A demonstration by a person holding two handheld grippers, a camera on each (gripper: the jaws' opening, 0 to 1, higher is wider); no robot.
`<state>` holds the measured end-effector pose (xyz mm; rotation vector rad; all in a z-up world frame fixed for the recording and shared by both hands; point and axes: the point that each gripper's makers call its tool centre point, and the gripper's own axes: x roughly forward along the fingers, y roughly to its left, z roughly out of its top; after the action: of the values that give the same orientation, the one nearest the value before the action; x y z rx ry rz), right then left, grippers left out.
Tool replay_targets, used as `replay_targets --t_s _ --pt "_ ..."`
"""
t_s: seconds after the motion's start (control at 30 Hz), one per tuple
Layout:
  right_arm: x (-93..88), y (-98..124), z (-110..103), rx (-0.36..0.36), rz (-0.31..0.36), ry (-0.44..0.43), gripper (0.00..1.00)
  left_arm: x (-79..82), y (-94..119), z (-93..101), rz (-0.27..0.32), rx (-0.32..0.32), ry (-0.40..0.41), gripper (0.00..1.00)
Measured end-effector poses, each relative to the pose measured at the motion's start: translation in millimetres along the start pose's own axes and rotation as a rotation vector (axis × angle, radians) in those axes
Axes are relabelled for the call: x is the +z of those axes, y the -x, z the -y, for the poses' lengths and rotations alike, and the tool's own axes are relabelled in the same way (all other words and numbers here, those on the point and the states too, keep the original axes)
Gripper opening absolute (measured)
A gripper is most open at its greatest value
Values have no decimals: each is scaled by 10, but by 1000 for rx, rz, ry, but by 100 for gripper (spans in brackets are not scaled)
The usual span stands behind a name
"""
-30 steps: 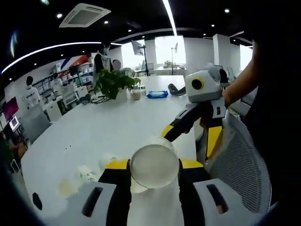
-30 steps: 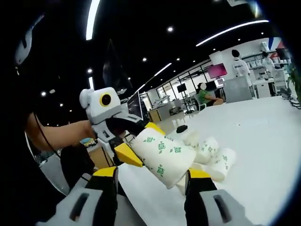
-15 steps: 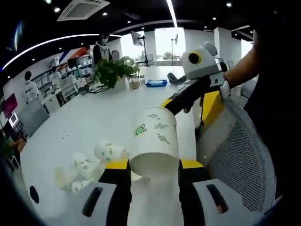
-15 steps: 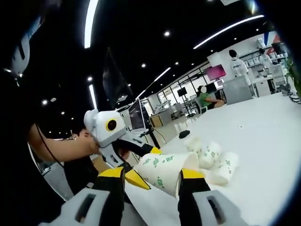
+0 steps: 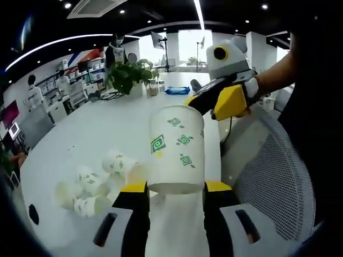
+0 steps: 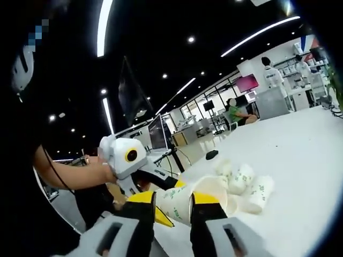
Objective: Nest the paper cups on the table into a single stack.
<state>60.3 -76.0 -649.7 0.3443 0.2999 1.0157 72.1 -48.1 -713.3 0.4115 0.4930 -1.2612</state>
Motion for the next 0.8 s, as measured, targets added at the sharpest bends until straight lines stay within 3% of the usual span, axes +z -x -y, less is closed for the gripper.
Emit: replay_targets --t_s 0.5,0.8 --pt "17 -13 -54 31 -13 -41 0 -99 -40 74 -17 -16 10 37" --pt "16 -23 -78 44 -22 -54 0 -101 -34 79 -15 -17 16 37"
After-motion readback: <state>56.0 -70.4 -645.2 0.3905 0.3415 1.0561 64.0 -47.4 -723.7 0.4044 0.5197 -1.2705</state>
